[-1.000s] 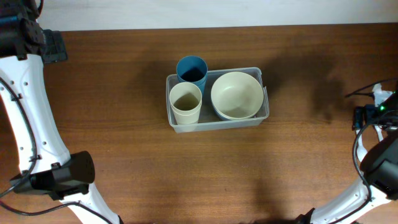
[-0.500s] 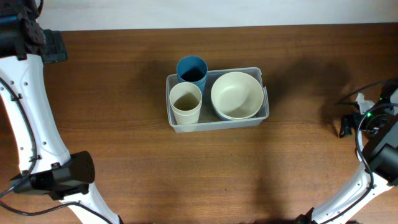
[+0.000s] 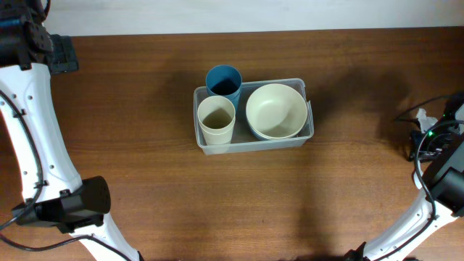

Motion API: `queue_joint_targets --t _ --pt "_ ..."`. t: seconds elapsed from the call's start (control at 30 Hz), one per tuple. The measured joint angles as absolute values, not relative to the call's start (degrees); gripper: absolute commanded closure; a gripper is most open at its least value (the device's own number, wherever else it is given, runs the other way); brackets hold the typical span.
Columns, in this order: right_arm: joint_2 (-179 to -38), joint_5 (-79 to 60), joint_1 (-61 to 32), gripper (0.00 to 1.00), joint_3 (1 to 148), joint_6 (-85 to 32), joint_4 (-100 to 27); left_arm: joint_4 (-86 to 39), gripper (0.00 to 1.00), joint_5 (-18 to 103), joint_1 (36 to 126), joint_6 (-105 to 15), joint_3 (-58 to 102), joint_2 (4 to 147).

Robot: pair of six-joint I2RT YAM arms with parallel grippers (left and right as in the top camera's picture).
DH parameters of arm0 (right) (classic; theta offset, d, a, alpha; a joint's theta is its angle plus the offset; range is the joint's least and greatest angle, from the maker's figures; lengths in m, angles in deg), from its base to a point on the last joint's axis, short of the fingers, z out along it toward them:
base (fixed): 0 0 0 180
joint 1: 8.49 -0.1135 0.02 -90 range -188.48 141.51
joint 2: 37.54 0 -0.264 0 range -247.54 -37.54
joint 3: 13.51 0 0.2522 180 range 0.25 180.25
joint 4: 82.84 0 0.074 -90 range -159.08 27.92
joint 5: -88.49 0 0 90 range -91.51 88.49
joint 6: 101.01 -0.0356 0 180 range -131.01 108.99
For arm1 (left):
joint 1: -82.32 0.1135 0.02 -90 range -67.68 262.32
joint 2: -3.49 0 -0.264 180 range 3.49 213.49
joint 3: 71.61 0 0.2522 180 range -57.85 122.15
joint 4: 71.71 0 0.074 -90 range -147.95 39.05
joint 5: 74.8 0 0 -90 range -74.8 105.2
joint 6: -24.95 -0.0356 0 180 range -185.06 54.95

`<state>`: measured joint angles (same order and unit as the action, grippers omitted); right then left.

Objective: Pack container
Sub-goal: 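Move the right gripper over the white spoon and fork, then lower the right gripper and grasp the white spoon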

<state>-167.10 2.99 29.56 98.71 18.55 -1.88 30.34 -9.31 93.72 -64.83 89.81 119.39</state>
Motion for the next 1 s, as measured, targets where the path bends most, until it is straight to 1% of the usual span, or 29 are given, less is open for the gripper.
queue_joint_targets --t 0.03,0.37,0.5,0.63,0.8,0.83,0.87,0.9,1.0 --pt "-167.1 3.2 29.6 0.96 98.7 18.0 -1.9 30.3 0.0 -9.3 93.7 -64.8 89.8 119.4" --pt "-167.1 3.6 29.6 0.96 98.9 15.1 -1.4 30.3 0.0 -9.3 93.7 -64.8 89.8 119.4" --pt "-167.2 3.6 29.2 0.96 101.5 13.7 1.9 30.3 0.0 -9.3 93.7 -64.8 89.8 119.4" --pt "-168.8 3.5 27.5 0.96 108.2 11.8 7.8 30.3 0.0 -9.3 93.7 -64.8 89.8 119.4" --pt "-169.3 3.5 23.2 0.96 120.8 8.9 16.3 30.3 0.0 -9.3 93.7 -64.8 89.8 119.4" --pt "-169.3 3.5 22.1 0.81 123.3 8.4 17.4 30.4 0.0 -9.3 93.7 -64.8 89.8 119.4" --pt "-169.3 3.6 21.1 0.58 125.2 8.0 17.9 30.3 0.0 -9.3 93.7 -64.8 89.8 119.4" --pt "-169.3 3.6 20.3 0.45 126.4 7.8 17.9 30.3 0.0 -9.3 93.7 -64.8 89.8 119.4" --pt "-169.3 3.8 18.6 0.4 127.1 7.2 17.6 30.3 0.0 -9.3 93.7 -64.8 89.8 119.4"
